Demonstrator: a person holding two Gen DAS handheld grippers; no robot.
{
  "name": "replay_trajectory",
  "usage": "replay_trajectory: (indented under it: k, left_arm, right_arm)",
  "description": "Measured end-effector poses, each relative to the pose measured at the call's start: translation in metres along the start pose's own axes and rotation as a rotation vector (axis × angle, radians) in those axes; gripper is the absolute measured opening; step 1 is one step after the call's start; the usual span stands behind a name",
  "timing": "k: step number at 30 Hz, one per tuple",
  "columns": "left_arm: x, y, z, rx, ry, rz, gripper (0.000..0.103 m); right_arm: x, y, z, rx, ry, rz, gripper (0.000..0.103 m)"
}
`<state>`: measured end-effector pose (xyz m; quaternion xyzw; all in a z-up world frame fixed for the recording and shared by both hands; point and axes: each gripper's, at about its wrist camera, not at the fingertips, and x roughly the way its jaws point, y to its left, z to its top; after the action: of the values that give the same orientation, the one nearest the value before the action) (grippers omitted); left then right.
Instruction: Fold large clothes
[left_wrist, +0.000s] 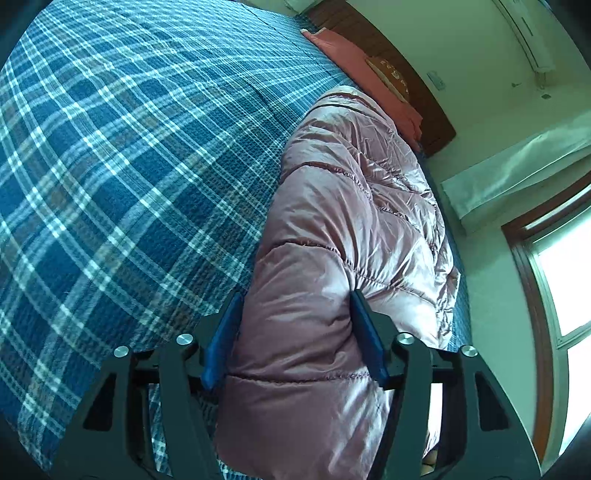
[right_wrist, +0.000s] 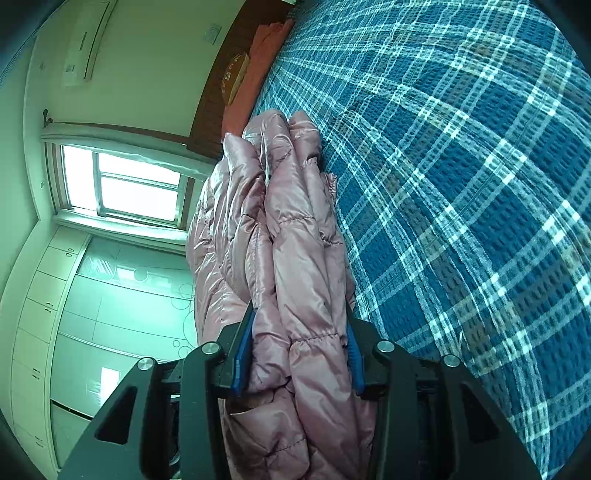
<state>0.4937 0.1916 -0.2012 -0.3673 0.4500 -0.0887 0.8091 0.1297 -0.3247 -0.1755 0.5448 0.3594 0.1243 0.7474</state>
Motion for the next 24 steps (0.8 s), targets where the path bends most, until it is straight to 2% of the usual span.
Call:
replay_trajectory:
  k: [6,11,17,18,20,24]
  left_arm:
    - [-0.014,0.001,-0.004,0.013,-0.011,0.045,0.076]
    - [-0.034,-0.002,-0.011,0.077,-0.037,0.096,0.077]
    - [-0.064,-0.015,-0.028,0.231,-0.092,0.209,0.080]
    - [-0.069,-0.017,-0.033,0.267,-0.106,0.241,0.084]
    - [-0.078,-0.019,-0.041,0.324,-0.141,0.295,0.089]
    - [-0.096,-0.023,-0.054,0.410,-0.194,0.361,0.092]
  right_arm:
    - [-0.020,0.002,-0.016,0.008,-0.022,-0.019,0.051]
    - [-0.047,0.012,-0.030,-0.050,-0.040,-0.080,0.053]
    - [-0.079,0.037,-0.057,-0.203,-0.065,-0.220,0.054]
    - [-0.081,0.041,-0.062,-0.223,-0.070,-0.245,0.055]
    - [-0.089,0.049,-0.076,-0.277,-0.085,-0.314,0.065]
    - [-0.099,0.062,-0.103,-0.390,-0.098,-0.424,0.065]
